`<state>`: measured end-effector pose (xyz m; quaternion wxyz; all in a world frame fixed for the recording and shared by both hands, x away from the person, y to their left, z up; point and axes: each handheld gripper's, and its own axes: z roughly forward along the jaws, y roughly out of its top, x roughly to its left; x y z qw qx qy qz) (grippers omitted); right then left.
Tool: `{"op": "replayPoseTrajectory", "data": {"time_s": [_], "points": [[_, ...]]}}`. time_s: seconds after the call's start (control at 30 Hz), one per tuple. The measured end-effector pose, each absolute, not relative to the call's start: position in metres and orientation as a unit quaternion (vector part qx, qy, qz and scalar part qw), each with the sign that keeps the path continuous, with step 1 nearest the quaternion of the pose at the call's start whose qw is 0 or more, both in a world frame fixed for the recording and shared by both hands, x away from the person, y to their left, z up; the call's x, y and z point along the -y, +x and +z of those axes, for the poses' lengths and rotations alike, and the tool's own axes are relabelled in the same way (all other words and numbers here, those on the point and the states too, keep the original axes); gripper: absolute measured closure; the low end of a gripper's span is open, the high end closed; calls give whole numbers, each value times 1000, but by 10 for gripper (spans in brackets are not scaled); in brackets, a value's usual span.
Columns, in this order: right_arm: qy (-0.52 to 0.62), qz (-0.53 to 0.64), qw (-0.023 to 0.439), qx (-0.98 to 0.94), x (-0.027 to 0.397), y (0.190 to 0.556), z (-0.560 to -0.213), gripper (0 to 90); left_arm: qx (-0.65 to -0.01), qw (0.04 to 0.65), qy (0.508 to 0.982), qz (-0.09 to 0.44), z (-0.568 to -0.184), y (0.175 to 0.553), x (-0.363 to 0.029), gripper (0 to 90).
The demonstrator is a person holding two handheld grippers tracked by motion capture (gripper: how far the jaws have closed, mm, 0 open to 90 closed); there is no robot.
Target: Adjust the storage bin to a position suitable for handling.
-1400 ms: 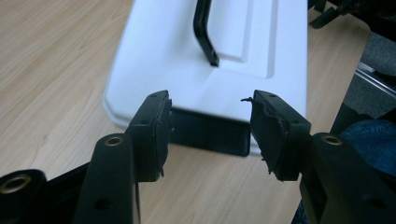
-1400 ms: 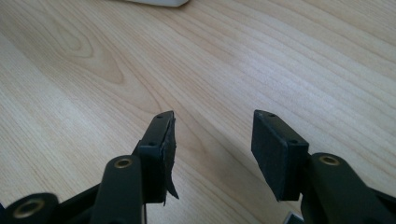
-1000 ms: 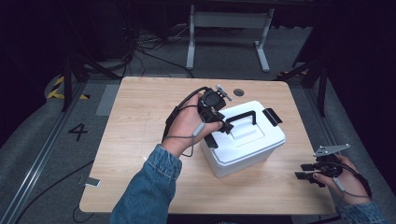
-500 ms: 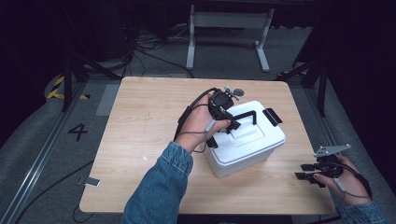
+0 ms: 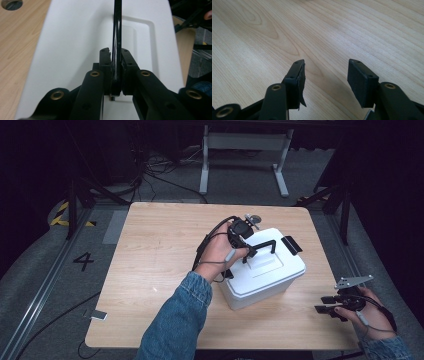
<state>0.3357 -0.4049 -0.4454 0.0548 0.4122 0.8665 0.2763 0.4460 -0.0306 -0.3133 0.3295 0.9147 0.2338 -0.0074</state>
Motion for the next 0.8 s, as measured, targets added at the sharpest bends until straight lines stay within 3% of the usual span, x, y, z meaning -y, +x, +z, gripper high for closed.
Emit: {"op": "replayPoseTrajectory", "data": {"time_s": [0.8], "points": [[413, 278, 54, -865, 407, 336, -448, 487, -220, 358, 907, 26, -282, 438, 28, 844]]}}
